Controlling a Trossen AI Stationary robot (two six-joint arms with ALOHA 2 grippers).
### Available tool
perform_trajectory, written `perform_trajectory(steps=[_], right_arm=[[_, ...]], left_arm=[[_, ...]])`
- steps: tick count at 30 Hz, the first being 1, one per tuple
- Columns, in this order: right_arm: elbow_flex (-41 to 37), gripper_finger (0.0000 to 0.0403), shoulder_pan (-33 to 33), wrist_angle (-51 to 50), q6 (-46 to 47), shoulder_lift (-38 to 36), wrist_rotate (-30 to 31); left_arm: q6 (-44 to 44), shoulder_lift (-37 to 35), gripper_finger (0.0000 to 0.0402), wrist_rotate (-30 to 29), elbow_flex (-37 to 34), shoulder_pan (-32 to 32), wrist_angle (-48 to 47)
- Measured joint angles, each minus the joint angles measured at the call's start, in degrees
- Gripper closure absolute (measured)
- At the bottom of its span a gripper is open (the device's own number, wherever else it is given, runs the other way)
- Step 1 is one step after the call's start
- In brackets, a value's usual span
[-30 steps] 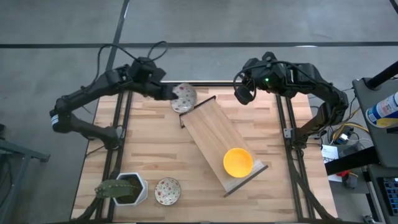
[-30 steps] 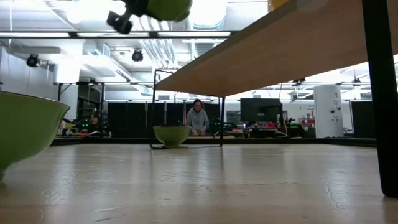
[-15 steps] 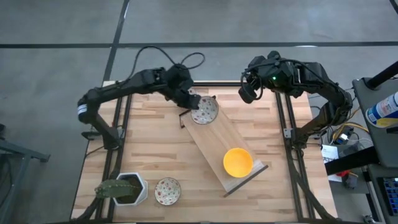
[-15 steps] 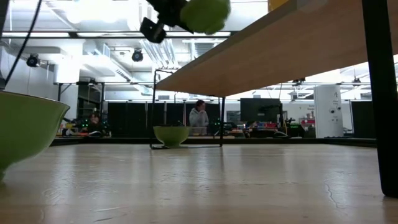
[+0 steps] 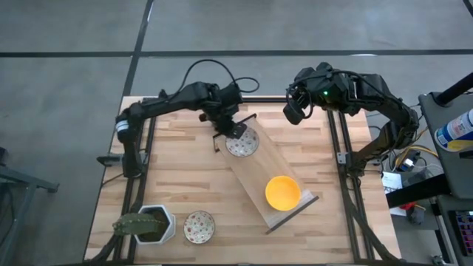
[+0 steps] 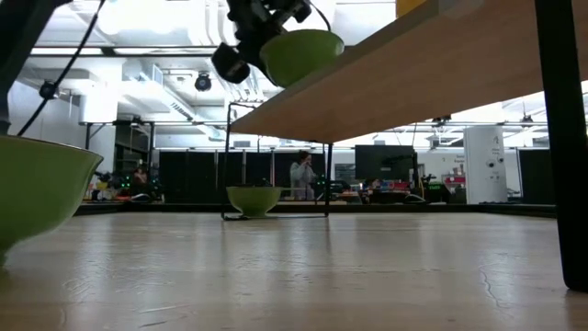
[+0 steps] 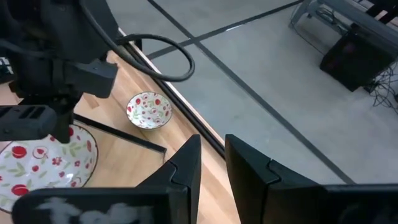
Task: Pick & Place Mini bowls
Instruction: Put the middle left white bowl on the shelf
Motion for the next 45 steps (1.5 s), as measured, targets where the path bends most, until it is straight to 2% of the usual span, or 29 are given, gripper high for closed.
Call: perform_trajectory(steps=[9, 19, 25, 45], right_arm=[[0.0, 0.0339, 0.0, 0.0, -0.1, 0.0, 0.0], [0.0, 0.0339, 0.0, -0.1, 0.1, 0.0, 0.0], [0.0, 0.0338, 0.0, -0.1, 0.1, 0.0, 0.0], [0.0, 0.0344, 0.0, -0.1, 0.1, 0.0, 0.1]], left_arm=[[2.7, 6.6, 0.0397, -1.9, 8.1, 0.5, -3.6], [4.6, 7.5, 0.0397, -4.4, 7.8, 0.4, -4.7], [4.7, 7.5, 0.0395, -2.8, 7.8, 0.3, -4.4], [7.3, 7.6, 0.0394, -2.7, 6.7, 0.1, -2.6]])
